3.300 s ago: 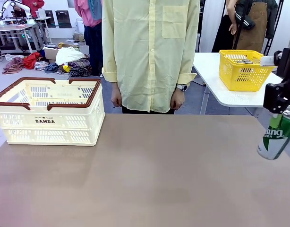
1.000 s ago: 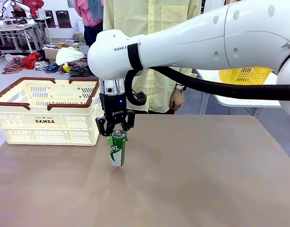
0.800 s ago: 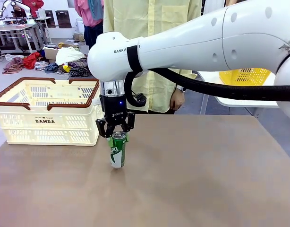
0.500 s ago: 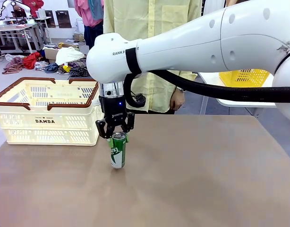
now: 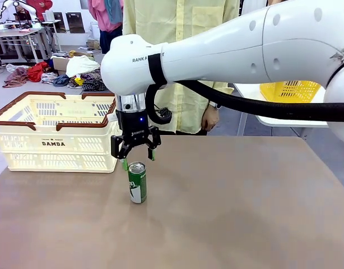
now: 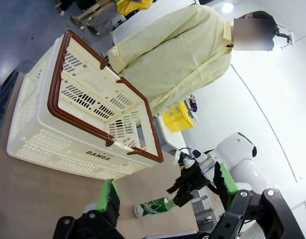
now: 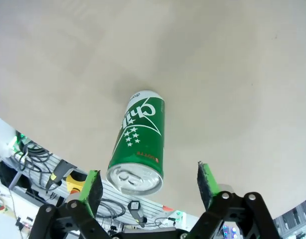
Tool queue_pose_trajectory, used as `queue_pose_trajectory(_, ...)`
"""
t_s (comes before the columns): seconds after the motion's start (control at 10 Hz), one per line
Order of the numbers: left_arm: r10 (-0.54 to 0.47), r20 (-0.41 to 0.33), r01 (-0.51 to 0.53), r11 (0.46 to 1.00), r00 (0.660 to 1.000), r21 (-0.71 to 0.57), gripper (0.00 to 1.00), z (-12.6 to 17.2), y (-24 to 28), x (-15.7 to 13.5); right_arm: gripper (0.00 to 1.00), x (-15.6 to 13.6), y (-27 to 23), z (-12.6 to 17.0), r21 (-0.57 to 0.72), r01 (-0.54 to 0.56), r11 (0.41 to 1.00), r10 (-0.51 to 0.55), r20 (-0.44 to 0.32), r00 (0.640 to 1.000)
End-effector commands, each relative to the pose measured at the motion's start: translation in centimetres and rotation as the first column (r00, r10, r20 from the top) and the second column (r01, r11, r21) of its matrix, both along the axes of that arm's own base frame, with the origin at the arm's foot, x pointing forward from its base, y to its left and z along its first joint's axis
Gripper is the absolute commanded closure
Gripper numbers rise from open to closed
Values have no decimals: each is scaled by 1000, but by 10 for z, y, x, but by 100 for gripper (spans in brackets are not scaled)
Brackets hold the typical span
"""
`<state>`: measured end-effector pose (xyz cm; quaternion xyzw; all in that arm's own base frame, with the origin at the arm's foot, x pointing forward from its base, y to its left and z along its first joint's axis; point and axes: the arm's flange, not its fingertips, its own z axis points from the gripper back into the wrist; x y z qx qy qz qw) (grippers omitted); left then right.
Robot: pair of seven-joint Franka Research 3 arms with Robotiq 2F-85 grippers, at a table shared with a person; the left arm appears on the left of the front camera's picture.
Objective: Place the drinks into the Shopping basket.
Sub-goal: Pick up one drink and place it into the Shopping basket.
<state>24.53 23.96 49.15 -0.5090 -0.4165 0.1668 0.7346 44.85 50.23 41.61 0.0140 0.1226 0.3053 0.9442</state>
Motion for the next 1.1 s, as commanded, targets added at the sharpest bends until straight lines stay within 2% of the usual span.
queue_pose_trajectory(0.0, -1, 26, 1, 1000, 1000, 1, 0, 0, 1, 0, 0, -4, -30, 38, 45, 47, 998, -50, 63, 997)
queue_pose_trajectory(0.2, -1, 26, 1, 1000, 1000, 1, 0, 0, 1, 0, 0, -8, -98, 114, 130, 171, 977, -181, 75, 981)
queue_pose_trajectory(0.3, -1, 26, 1, 1000, 1000, 1, 0, 0, 1, 0, 0, -13, -160, 159, 270, 246, 931, -241, -51, 969)
queue_pose_trajectory(0.4, -1, 26, 1, 1000, 1000, 1, 0, 0, 1, 0, 0, -22, -224, 184, 339, 345, 875, -335, -89, 938)
queue_pose_trajectory(0.5, -1, 26, 1, 1000, 1000, 1, 0, 0, 1, 0, 0, -38, -293, 195, 401, 439, 804, -414, -152, 898)
queue_pose_trajectory(0.6, -1, 26, 1, 1000, 1000, 1, 0, 0, 1, 0, 0, -61, -363, 195, 464, 532, 708, -495, -212, 843)
queue_pose_trajectory(0.7, -1, 26, 1, 1000, 1000, 1, 0, 0, 1, 0, 0, -95, -443, 190, 602, 555, 574, -477, -305, 824)
queue_pose_trajectory(0.8, -1, 26, 1, 1000, 1000, 1, 0, 0, 1, 0, 0, -125, -511, 179, 682, 590, 432, -494, -368, 787)
queue_pose_trajectory(0.9, -1, 26, 1, 1000, 1000, 1, 0, 0, 1, 0, 0, -157, -572, 161, 718, 640, 274, -540, -436, 720)
queue_pose_trajectory(1.0, -1, 26, 1, 1000, 1000, 1, 0, 0, 1, 0, 0, -185, -621, 139, 747, 651, 137, -534, -498, 683)
